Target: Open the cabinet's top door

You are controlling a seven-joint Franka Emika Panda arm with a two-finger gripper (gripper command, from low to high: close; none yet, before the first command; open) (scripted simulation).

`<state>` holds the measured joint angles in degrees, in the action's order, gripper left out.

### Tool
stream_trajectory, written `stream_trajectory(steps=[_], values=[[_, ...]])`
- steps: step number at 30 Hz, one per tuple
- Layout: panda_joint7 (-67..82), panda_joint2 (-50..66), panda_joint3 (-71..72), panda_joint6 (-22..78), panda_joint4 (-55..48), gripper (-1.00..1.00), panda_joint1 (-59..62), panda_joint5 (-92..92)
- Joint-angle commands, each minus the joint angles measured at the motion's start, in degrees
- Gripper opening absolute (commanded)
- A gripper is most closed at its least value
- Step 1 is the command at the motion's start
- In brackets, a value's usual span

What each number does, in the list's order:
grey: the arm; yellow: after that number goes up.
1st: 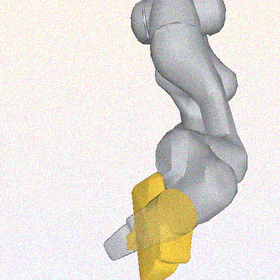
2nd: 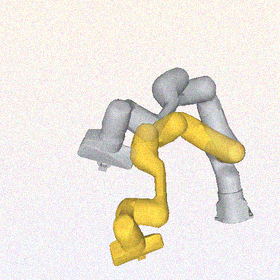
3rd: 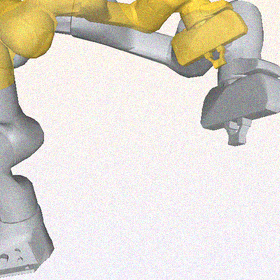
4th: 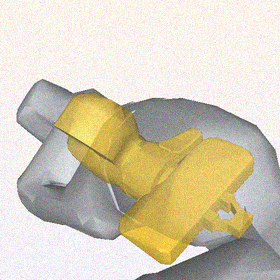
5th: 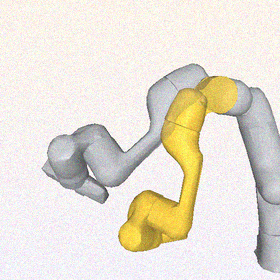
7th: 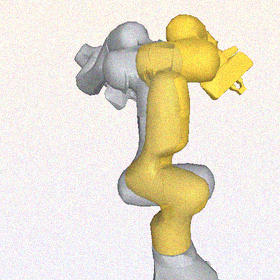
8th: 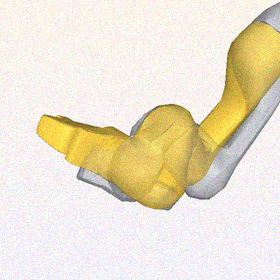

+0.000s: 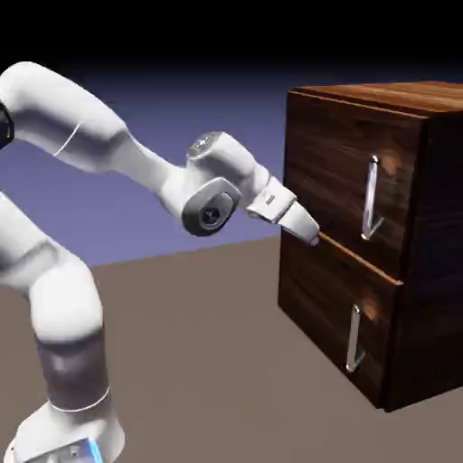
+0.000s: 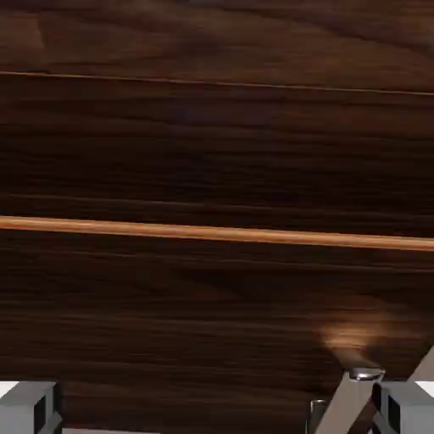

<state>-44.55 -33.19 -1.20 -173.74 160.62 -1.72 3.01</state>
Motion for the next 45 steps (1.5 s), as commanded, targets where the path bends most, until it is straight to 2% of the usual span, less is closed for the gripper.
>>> stream_trajectory(steps=[1,45], values=[[-1.73,-0.44,-0.99,0.22,-0.31,1.00,-0.86,2.50],[-77.96,-19.80,-44.65,9.81,-14.14,1.00,-38.69,112.13]])
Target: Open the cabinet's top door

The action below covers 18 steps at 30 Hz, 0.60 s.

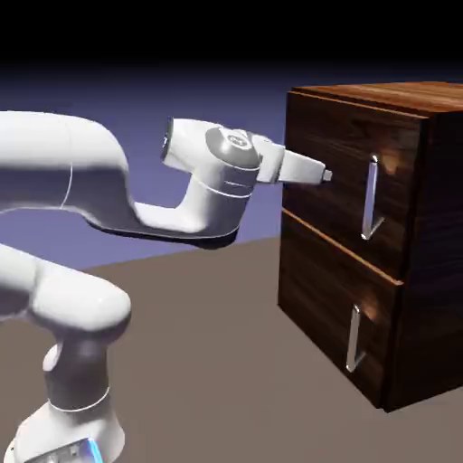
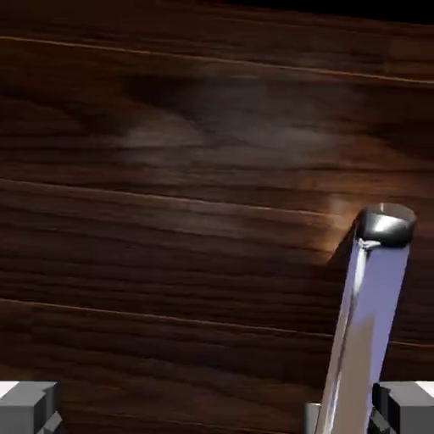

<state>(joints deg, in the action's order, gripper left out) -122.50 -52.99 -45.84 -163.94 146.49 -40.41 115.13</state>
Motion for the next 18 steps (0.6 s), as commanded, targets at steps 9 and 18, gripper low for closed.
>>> stream_trajectory(steps=[9,18], values=[[-15.59,-3.96,-8.93,1.96,-2.83,1.00,-7.74,22.43],[-31.18,-7.92,-17.86,3.92,-5.65,1.00,-15.48,44.86]])
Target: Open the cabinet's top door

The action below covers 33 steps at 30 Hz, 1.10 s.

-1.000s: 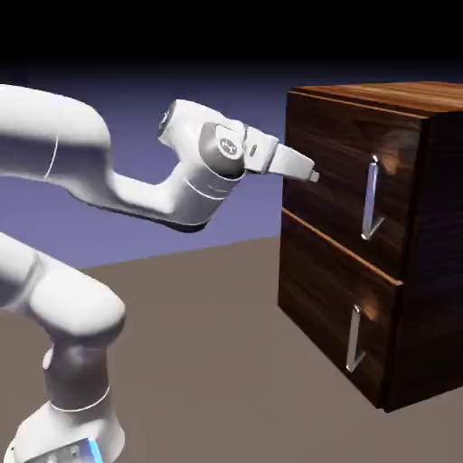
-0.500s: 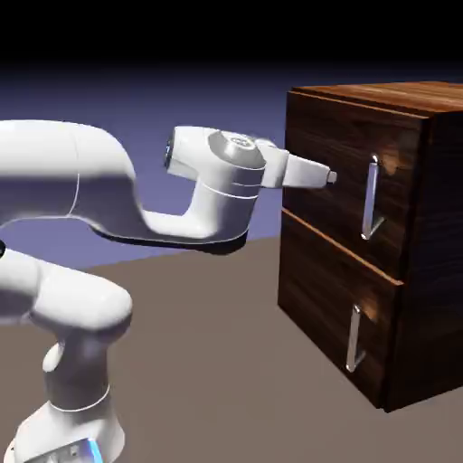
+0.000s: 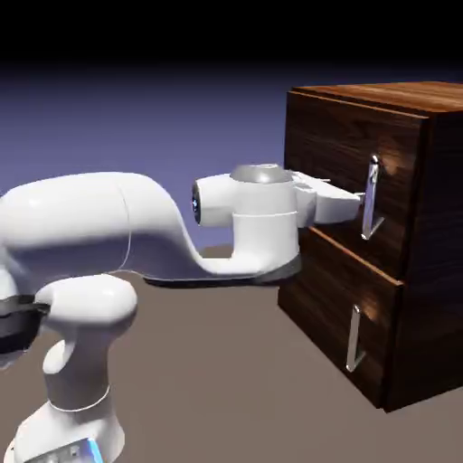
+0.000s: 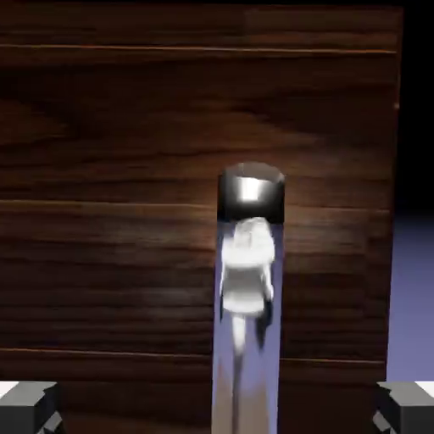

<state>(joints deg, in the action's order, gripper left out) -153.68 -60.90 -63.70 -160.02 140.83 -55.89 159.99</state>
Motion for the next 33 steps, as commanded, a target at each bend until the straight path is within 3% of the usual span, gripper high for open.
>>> stream_trajectory(steps=[1,8,9,18,33], values=[[-1.73,-0.44,-0.99,0.22,-0.31,1.00,-0.86,2.50],[-3.90,2.00,-7.33,1.86,-8.35,1.00,-11.77,6.00],[-3.90,2.00,-7.33,1.86,-8.35,-1.00,-11.77,6.00],[-12.34,8.38,5.59,8.62,3.26,-1.00,4.84,1.93],[-9.59,3.22,35.80,19.77,22.83,-1.00,31.39,-23.01]])
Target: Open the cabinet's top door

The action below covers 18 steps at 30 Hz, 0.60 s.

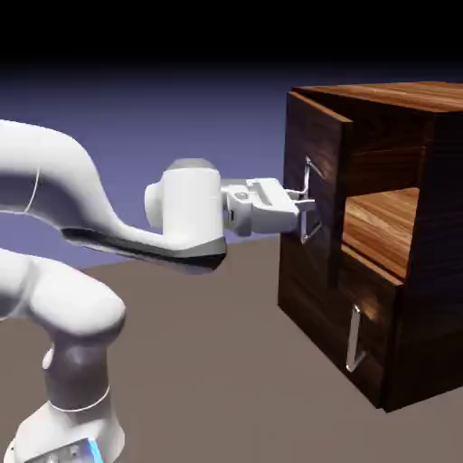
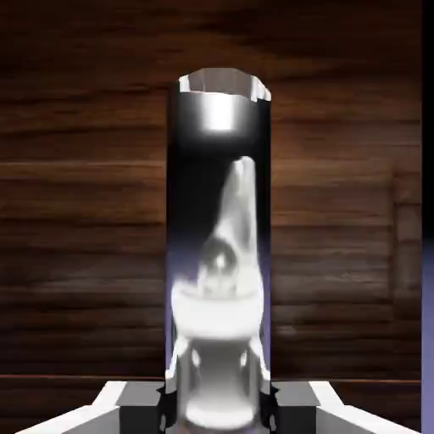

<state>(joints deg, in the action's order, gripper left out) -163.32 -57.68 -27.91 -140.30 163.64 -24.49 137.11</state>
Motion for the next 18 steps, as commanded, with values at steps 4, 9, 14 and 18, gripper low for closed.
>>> stream_trajectory(steps=[4,9,14,18], values=[[3.90,-4.45,7.32,4.31,4.48,-1.00,2.53,-10.10],[8.04,-9.25,16.23,10.07,8.48,-1.00,3.12,-22.56],[11.11,-12.44,25.44,16.78,10.75,-1.00,1.47,-35.01],[12.53,-13.18,33.31,22.98,11.19,-1.00,-0.84,-44.98]])
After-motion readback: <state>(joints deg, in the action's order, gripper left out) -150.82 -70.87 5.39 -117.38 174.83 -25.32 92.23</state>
